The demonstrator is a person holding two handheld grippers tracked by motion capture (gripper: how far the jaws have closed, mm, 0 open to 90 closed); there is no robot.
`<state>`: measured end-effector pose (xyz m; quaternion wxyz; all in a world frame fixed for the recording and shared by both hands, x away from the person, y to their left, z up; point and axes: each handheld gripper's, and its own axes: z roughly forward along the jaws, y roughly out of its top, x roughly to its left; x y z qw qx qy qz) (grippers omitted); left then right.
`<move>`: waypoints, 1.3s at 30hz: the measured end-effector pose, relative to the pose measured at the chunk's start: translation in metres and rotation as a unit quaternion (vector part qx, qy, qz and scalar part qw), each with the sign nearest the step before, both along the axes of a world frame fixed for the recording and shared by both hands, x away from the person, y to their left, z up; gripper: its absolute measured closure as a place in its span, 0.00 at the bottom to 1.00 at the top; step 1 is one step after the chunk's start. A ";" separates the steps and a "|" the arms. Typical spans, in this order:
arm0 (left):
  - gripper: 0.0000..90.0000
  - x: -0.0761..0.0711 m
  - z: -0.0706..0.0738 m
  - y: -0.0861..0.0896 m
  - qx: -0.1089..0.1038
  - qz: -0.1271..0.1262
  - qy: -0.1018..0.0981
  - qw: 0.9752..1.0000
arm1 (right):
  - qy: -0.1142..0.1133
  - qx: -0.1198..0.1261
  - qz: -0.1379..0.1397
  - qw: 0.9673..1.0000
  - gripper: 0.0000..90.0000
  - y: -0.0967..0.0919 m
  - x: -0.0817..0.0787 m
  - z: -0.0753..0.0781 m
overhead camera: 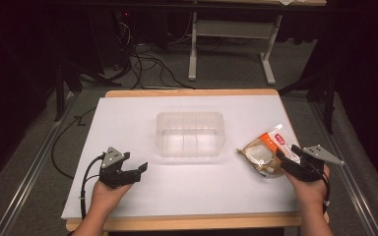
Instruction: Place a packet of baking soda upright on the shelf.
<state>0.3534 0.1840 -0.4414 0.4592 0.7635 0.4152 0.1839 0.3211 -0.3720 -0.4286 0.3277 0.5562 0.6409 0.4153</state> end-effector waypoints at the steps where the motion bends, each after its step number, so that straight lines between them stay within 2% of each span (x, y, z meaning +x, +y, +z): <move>1: 0.25 0.000 0.000 0.000 0.000 -0.001 0.000 1.000 | 0.001 0.001 -0.004 1.000 0.40 -0.003 0.000 0.000; 5: 0.26 -0.001 0.001 0.001 -0.005 -0.001 -0.002 1.000 | -0.001 0.003 -0.016 1.000 0.39 -0.013 0.001 0.001; 11: 0.26 0.000 -0.001 0.000 0.002 -0.003 0.001 1.000 | -0.001 -0.004 -0.036 0.999 0.37 -0.030 0.004 0.001; 13: 0.26 0.000 0.000 -0.001 0.002 -0.006 0.001 1.000 | 0.003 0.001 -0.053 0.999 0.36 -0.040 0.003 -0.003; 16: 0.27 -0.001 0.000 -0.003 0.007 -0.010 0.000 1.000 | 0.006 -0.002 -0.060 0.998 0.35 -0.043 0.003 -0.005; 19: 0.27 0.000 -0.001 -0.003 0.008 -0.011 0.001 1.000 | 0.024 0.009 -0.072 0.997 0.30 -0.049 0.006 -0.012; 24: 0.27 -0.001 -0.001 -0.003 0.011 -0.013 0.002 1.000 | 0.084 0.053 -0.069 0.993 0.24 -0.058 0.016 -0.032; 28: 0.28 -0.001 -0.001 -0.003 0.012 -0.013 0.003 1.000 | 0.097 0.073 -0.063 0.991 0.24 -0.059 0.021 -0.041; 30: 0.28 0.000 -0.001 -0.003 0.014 -0.013 0.003 1.000 | 0.103 0.071 -0.058 0.990 0.29 -0.058 0.023 -0.044; 31: 0.28 0.000 -0.001 -0.003 0.014 -0.013 0.004 1.000 | 0.107 0.074 -0.055 0.990 0.36 -0.057 0.023 -0.045; 32: 0.28 0.000 -0.001 -0.003 0.014 -0.013 0.004 1.000 | 0.107 0.074 -0.055 0.990 0.36 -0.057 0.023 -0.045; 37: 0.28 0.000 -0.002 -0.004 0.018 -0.015 0.005 1.000 | 0.094 0.091 -0.042 0.990 0.60 -0.060 0.020 -0.045; 39: 0.28 -0.001 -0.002 -0.004 0.020 -0.015 0.005 1.000 | 0.089 0.094 -0.041 0.991 0.66 -0.061 0.019 -0.044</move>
